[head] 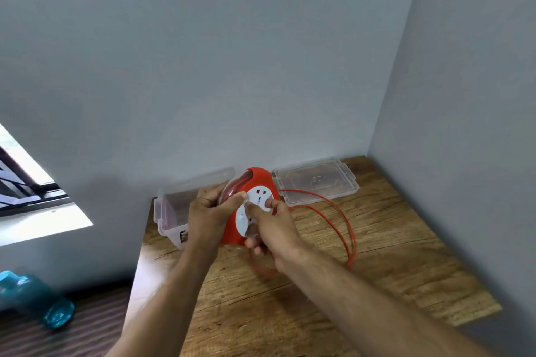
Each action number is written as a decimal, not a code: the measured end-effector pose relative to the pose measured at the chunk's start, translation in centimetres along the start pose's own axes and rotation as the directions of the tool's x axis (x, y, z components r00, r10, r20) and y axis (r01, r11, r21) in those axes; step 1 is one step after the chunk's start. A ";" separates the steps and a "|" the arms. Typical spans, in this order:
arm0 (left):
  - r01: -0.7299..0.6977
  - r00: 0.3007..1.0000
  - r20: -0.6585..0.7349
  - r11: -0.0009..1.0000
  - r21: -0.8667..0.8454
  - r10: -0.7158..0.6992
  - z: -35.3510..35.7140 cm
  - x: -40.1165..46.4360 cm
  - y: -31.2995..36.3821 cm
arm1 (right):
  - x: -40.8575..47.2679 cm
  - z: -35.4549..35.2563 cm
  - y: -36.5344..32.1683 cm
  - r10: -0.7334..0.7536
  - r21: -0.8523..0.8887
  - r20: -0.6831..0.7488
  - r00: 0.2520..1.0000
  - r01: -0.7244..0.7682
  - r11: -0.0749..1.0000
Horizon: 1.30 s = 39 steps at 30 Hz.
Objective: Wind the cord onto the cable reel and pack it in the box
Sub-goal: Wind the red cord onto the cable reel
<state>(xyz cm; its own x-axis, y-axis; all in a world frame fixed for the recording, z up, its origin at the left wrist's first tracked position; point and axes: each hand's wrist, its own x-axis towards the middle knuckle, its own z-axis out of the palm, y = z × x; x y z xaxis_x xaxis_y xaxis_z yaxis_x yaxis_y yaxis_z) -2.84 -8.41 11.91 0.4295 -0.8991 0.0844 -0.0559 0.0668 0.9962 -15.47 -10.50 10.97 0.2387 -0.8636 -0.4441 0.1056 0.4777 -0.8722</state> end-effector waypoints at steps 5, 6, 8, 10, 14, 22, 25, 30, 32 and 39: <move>0.047 0.995 -0.091 0.996 0.074 -0.040 -0.1 0.5 -0.6 | -0.6 -2.1 0.0 -0.298 -0.598 0.091 0.950 0.292 0.746; 0.075 0.991 -0.111 0.996 0.045 -0.070 -0.3 0.7 -0.7 | -0.6 -3.2 -0.2 -0.480 -0.812 0.152 0.864 0.386 0.437; 0.118 0.987 -0.102 0.992 -0.033 -0.121 -0.7 0.9 -0.6 | -0.6 -5.3 -0.6 -0.584 -0.853 0.491 0.646 0.491 -0.175; 0.150 0.987 -0.057 0.988 -0.023 -0.151 -0.9 1.1 -0.2 | -0.5 -6.4 -1.0 -0.349 -0.634 0.771 0.533 0.585 -0.506; 0.208 0.977 0.018 0.975 0.071 -0.210 -1.0 1.5 0.9 | 0.8 -7.0 -2.4 -0.078 -0.339 0.904 0.421 0.595 -0.729; 0.243 0.946 0.186 0.959 0.142 -0.267 -0.6 1.7 1.5 | 3.4 -6.9 -3.1 -0.038 -0.139 0.980 0.196 0.536 -0.833; 0.228 0.963 0.123 0.968 0.105 -0.240 -0.6 1.6 1.3 | 3.2 -6.6 -2.0 -0.222 -0.345 0.932 0.287 0.511 -0.788; 0.136 0.990 0.017 0.990 0.020 -0.137 0.1 1.2 0.6 | 1.7 -3.4 1.3 -0.728 -0.884 0.338 0.597 0.466 -0.028; 0.097 0.995 -0.020 0.995 0.035 -0.096 0.8 0.8 0.3 | 0.6 -1.9 2.2 -0.676 -0.796 0.010 0.737 0.415 0.441; 0.171 0.981 -0.066 0.978 -0.122 -0.180 0.3 0.0 -0.8 | 0.9 -3.2 2.4 -0.347 -0.366 -0.006 0.938 0.321 0.873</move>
<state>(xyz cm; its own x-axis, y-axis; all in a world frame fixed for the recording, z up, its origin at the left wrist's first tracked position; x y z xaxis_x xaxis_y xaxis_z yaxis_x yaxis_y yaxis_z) -3.05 -8.61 11.06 0.4911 -0.8658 -0.0954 0.1288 -0.0362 0.9910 -18.11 -10.70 7.82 0.1818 -0.9766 -0.1147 -0.1845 0.0807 -0.9795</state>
